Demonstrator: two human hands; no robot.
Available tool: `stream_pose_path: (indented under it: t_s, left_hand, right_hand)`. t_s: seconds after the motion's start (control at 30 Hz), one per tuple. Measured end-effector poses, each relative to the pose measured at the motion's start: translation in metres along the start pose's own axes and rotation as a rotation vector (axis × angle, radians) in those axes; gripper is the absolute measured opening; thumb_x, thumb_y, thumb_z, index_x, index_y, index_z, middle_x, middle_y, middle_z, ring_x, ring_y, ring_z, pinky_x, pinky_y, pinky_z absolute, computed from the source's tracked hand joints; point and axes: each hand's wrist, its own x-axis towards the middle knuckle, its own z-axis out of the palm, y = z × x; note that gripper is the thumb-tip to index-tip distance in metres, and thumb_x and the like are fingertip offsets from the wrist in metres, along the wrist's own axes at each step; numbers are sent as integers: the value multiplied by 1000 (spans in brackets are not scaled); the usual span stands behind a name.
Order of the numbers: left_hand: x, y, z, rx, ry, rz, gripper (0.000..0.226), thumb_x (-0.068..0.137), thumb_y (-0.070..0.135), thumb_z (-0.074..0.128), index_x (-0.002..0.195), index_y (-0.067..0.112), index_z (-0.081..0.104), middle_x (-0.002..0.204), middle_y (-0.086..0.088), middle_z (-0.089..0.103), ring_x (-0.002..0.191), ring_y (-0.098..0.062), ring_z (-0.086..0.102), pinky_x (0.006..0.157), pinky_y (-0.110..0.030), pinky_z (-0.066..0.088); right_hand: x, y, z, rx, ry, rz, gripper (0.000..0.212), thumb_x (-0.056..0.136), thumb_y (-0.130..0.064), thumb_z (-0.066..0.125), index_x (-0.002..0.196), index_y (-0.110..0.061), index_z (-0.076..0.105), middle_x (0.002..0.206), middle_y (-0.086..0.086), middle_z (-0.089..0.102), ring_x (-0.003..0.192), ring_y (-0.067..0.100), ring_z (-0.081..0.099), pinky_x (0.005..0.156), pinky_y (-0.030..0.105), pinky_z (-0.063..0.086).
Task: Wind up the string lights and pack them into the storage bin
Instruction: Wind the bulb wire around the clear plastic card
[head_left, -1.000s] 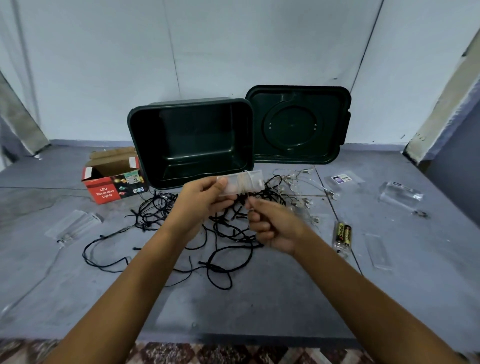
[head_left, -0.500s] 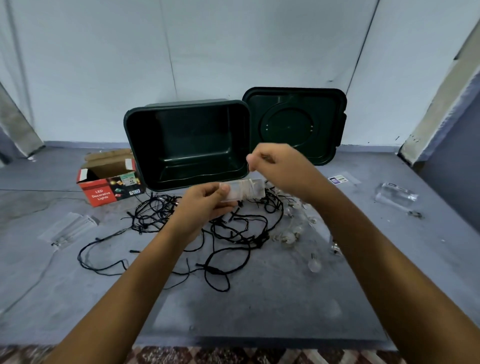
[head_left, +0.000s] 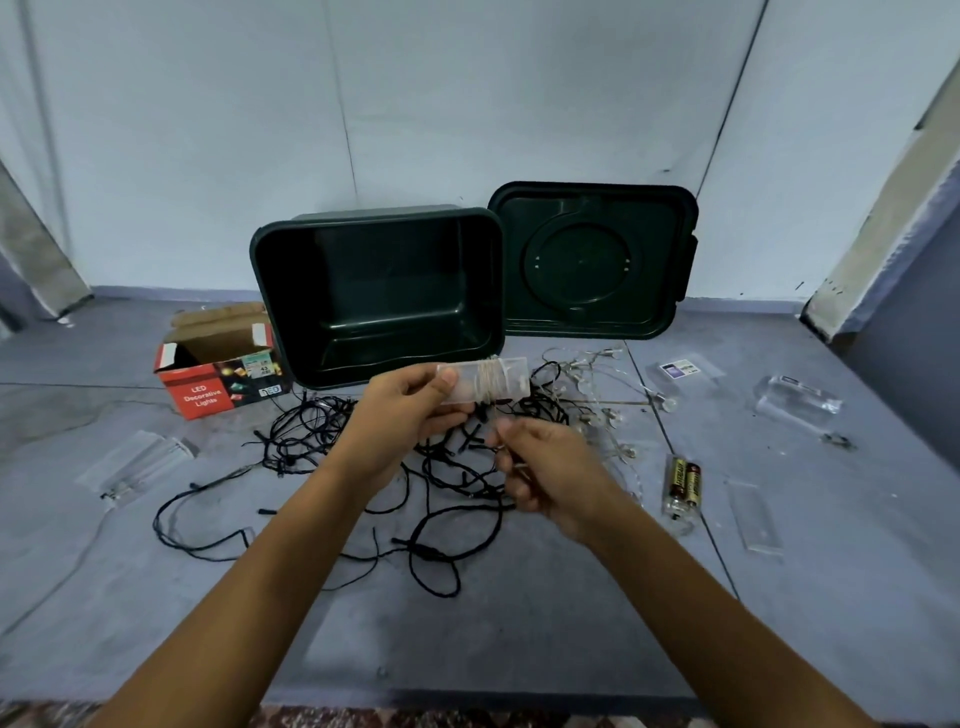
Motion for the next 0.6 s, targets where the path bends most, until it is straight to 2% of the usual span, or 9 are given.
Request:
stream_pose_path:
  t_s: [0.1,0.2,0.27,0.33,0.37,0.47,0.53,0.6]
  left_hand:
    - [5,0,0,-7,63,3,18,96,16,46,96,10,64,93,-9,67,84,-13,67,78,-24,57]
    - [8,-2,-2,12,62,-2,19,96,17,46,95,9,64,92,-9,67,85,-14,67,77,-23,57]
    - [7,-4,-1,18,29,-8,20,95,17,47,94,6,64,92,-10,67,86,-17,67,78,-25,56]
    - [5,-5,0,38,-4,-5,21,95,17,47,97,4,64,94,-12,67,87,-18,67,79,-27,56]
    - [5,-6,1,48,-11,-6,21,95,18,48,99,5,64,95,-11,68,86,-17,67,78,-26,56]
    - [2,-6,3,66,-27,-19,21,94,18,49,105,7,63,96,-10,67,83,-12,68,71,-20,55]
    - [-1,-6,3,67,-54,-29,24,93,19,50,109,6,62,100,-11,67,85,-13,68,72,-20,55]
    - [-4,-4,4,47,-76,-26,23,93,19,50,108,6,62,102,-12,66,86,-13,68,72,-20,55]
  right_hand:
    - [-33,-4,16,-220,-10,-66,26,99,-28,40,88,-12,58,52,-3,54,38,9,48,40,21,42]
    - [-51,-18,24,-548,-22,-175,21,98,-33,39,93,-21,54,54,-2,54,47,10,56,57,32,53]
    - [-51,-34,21,-748,10,-297,23,99,-35,34,95,-20,52,56,-4,49,46,6,54,56,31,54]
    - [-39,-50,14,-917,48,-407,26,100,-33,31,97,-16,50,59,-5,45,46,4,48,49,26,50]
    - [-31,-58,10,-981,76,-454,25,100,-32,31,96,-16,50,63,-5,46,51,5,47,51,26,47]
    - [1,-80,-5,-1052,129,-511,24,99,-28,37,91,-16,56,72,-6,52,61,6,46,54,20,37]
    - [22,-87,-18,-1020,114,-459,22,96,-26,43,84,-19,61,69,-7,53,53,0,47,47,15,34]
    - [41,-84,-31,-841,36,-300,22,94,-26,49,79,-19,63,64,-5,48,40,0,40,36,12,29]
